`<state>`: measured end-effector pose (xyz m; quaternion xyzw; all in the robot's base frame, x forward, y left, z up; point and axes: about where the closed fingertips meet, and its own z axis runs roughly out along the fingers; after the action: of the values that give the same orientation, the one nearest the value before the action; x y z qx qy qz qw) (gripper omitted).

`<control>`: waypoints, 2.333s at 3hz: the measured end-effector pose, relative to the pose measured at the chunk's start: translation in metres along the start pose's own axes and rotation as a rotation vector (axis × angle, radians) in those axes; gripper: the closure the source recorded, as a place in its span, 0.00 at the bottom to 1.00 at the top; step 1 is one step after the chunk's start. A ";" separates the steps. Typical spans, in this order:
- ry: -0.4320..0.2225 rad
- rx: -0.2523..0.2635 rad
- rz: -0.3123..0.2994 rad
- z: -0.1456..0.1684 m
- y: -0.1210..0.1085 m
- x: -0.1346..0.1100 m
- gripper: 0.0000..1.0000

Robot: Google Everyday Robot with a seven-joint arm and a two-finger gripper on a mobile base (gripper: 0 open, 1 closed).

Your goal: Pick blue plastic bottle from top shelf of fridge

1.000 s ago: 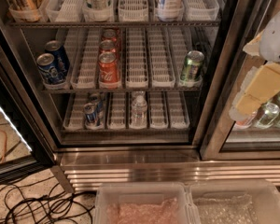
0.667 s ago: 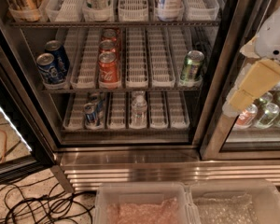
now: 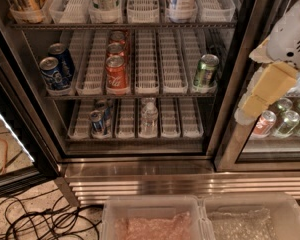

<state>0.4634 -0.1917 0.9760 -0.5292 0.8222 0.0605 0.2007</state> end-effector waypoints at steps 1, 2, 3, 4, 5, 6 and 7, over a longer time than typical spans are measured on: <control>-0.049 0.093 0.036 0.003 -0.007 -0.022 0.00; -0.133 0.209 0.172 -0.001 -0.030 -0.049 0.00; -0.168 0.272 0.311 -0.007 -0.047 -0.063 0.00; -0.179 0.266 0.392 -0.006 -0.046 -0.064 0.00; -0.230 0.275 0.398 -0.003 -0.045 -0.073 0.00; -0.328 0.334 0.449 0.001 -0.057 -0.102 0.00; -0.416 0.402 0.554 -0.001 -0.073 -0.120 0.00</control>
Offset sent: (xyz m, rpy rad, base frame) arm 0.0768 0.0319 0.0446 0.2153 -0.2519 -0.5281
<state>0.5714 -0.1217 1.0329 -0.2139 0.8710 0.0561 0.4387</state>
